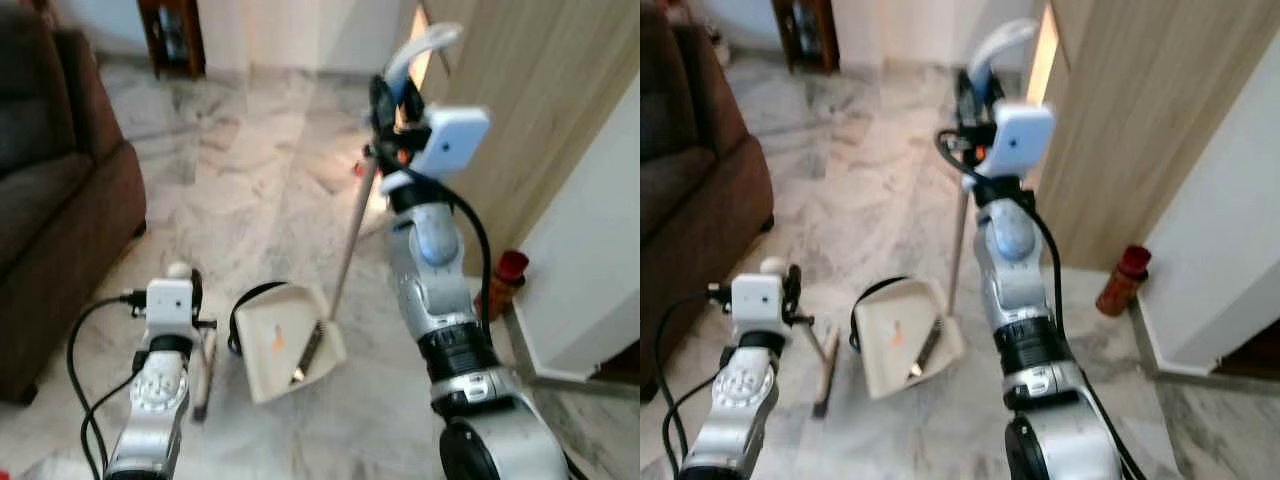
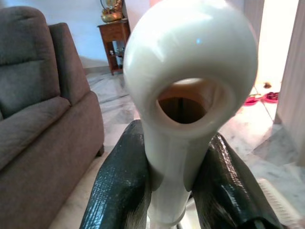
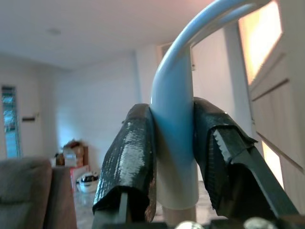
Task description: Sweep floor
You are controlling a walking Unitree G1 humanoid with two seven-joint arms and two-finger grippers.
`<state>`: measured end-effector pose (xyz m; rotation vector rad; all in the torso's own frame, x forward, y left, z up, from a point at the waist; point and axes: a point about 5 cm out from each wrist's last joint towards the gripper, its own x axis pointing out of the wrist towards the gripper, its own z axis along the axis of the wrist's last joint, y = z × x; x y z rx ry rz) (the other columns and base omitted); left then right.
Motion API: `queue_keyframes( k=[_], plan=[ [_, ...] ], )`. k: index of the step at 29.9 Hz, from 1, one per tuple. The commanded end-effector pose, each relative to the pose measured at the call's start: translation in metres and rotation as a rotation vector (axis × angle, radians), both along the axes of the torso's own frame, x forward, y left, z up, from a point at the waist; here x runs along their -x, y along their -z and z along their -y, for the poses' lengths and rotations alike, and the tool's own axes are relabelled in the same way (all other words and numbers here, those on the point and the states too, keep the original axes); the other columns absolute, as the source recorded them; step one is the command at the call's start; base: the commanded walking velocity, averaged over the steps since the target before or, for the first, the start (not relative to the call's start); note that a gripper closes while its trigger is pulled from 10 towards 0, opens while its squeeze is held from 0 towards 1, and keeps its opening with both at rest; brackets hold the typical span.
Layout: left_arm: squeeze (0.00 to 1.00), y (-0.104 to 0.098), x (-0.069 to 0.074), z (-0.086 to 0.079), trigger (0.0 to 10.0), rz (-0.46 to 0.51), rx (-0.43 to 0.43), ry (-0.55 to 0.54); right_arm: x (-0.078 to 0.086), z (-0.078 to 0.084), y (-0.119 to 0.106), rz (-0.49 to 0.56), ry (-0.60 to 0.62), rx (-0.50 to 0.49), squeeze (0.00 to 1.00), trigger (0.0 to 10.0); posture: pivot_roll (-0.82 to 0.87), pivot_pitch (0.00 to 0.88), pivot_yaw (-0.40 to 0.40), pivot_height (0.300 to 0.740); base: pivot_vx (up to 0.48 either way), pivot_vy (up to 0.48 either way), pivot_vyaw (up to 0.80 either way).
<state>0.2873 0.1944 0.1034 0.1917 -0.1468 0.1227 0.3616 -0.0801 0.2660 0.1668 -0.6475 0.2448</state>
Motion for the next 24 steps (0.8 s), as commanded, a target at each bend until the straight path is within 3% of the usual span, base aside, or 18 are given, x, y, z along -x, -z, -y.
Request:
queue_keyframes(
  k=[1,24],
  plan=[
    [0.0,-0.0124,-0.0029,0.0092,10.0,0.066,-0.003,0.03,0.0017,0.0101,-0.0125,0.056,0.026,-0.036,0.0,10.0,0.03,0.008,-0.013,0.74,0.341,0.0,0.0],
    [0.0,-0.0111,-0.0016,0.0077,10.0,0.062,-0.006,0.025,0.001,0.0093,-0.0129,0.05,0.017,-0.041,0.0,10.0,0.03,0.009,-0.016,0.74,0.338,0.0,0.0]
  ],
)
